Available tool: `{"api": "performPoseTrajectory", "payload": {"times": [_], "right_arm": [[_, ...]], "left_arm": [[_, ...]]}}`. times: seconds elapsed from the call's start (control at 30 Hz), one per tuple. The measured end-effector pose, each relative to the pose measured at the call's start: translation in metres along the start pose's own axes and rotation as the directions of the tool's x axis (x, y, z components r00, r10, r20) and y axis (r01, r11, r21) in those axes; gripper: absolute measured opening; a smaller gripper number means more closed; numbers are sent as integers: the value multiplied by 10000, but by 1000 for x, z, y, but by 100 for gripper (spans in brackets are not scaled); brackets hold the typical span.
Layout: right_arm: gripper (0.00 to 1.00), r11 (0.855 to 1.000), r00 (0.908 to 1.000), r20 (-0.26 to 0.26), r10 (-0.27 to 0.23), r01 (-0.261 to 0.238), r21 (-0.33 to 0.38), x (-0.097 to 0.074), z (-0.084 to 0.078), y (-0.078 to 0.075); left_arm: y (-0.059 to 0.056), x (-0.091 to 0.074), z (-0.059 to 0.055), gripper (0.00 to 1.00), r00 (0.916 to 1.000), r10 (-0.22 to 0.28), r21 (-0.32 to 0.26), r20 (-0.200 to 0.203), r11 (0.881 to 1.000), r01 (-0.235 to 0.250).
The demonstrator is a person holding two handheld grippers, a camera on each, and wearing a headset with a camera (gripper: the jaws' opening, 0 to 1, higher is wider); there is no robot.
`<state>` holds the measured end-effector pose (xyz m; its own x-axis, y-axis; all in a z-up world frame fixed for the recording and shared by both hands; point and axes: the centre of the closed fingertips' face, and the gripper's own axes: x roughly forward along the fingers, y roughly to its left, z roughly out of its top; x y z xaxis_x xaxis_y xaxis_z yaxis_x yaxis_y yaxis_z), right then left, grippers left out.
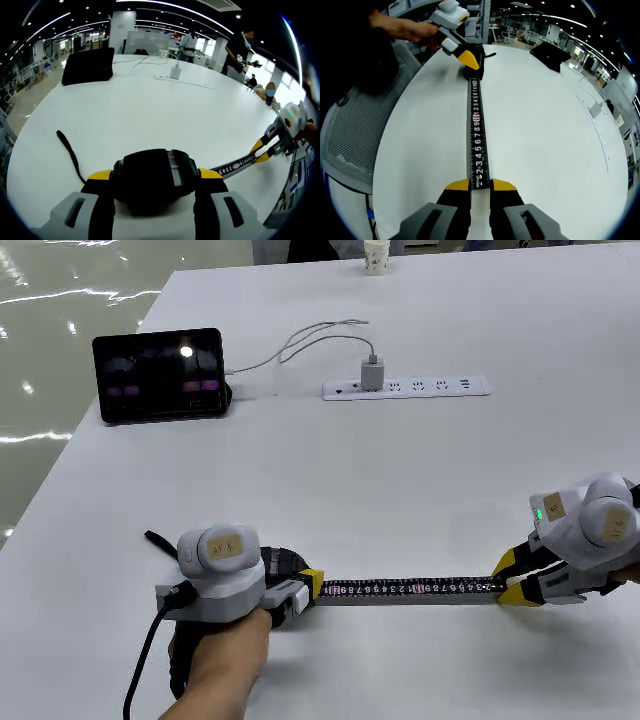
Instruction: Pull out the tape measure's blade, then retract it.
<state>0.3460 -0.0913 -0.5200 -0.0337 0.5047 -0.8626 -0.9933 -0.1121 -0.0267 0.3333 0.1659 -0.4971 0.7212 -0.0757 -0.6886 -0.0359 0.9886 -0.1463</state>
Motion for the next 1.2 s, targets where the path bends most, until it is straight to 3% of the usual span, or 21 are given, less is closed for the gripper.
{"api": "performPoseTrajectory", "payload": {"times": [0.6, 1.2], "right_arm": [[10, 10000, 10000, 77, 33, -33, 20, 6, 6, -3], [10, 10000, 9996, 271, 73, -75, 58, 15, 23, -3]], "left_arm": [[0, 0, 0, 58, 10000, -41, -35, -50, 10000, 41], [0, 0, 0, 59, 9999, -79, -112, -62, 9999, 78]]}}
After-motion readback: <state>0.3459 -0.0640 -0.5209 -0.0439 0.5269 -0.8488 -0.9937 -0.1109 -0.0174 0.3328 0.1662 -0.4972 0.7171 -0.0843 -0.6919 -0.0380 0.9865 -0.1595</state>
